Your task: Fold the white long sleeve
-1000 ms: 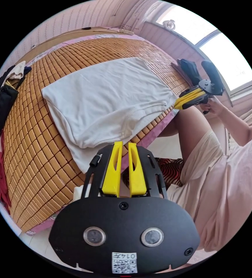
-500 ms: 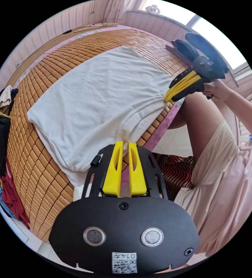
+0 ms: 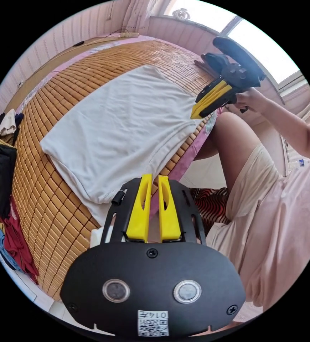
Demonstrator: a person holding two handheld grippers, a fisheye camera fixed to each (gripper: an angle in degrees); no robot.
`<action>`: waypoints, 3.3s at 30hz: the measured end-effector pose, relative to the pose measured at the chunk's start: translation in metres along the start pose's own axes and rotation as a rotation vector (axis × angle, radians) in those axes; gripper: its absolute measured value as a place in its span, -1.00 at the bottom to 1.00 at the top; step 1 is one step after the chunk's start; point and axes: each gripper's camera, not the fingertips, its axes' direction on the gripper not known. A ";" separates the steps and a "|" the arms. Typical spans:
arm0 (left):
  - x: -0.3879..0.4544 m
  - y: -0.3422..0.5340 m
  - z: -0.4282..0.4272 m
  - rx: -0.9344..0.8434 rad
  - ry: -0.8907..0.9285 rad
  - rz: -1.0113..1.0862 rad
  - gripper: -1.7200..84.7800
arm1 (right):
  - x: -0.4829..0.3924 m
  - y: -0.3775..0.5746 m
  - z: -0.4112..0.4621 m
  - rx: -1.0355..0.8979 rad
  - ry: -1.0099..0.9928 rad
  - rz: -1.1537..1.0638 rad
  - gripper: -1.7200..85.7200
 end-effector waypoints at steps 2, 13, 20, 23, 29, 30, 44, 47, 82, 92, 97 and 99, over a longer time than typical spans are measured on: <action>0.005 -0.018 0.007 0.040 -0.007 0.005 -0.93 | 0.002 -0.030 -0.005 0.017 0.030 0.000 -0.98; 0.052 -0.015 0.065 0.010 -0.050 0.106 -0.98 | 0.009 -0.201 0.043 -0.290 0.266 -0.187 -0.97; 0.049 0.007 0.063 0.076 0.004 0.039 -0.98 | 0.041 -0.248 0.036 -0.350 0.235 -0.130 -0.97; 0.050 0.014 0.061 0.089 0.014 0.037 -0.98 | 0.047 -0.258 0.036 -0.431 0.200 -0.171 -0.97; 0.054 0.030 0.056 0.120 0.022 0.026 -0.98 | 0.070 -0.258 0.040 -0.425 0.243 -0.122 -0.98; 0.055 0.034 0.054 0.131 0.010 0.030 -0.98 | 0.074 -0.252 0.035 -0.414 0.232 -0.108 -0.98; 0.114 0.035 0.018 0.422 0.149 0.250 -0.82 | 0.137 0.119 -0.013 0.004 0.055 0.511 -0.78; 0.122 0.018 0.022 0.425 0.183 0.287 -0.76 | 0.149 0.171 0.000 0.011 -0.037 0.586 -0.73; 0.146 0.052 -0.037 0.347 0.141 0.283 -0.93 | 0.301 0.416 0.072 0.830 -0.816 1.103 -0.83; 0.122 0.041 -0.051 0.565 0.501 0.126 -0.93 | 0.276 0.433 -0.078 0.853 -0.390 0.845 -0.89; 0.073 0.070 -0.057 0.581 0.350 -0.025 -0.93 | 0.247 0.315 -0.102 0.541 -0.218 0.649 -0.89; 0.053 0.082 -0.052 0.547 0.306 -0.090 -0.93 | 0.235 0.264 -0.087 0.459 -0.194 0.590 -0.89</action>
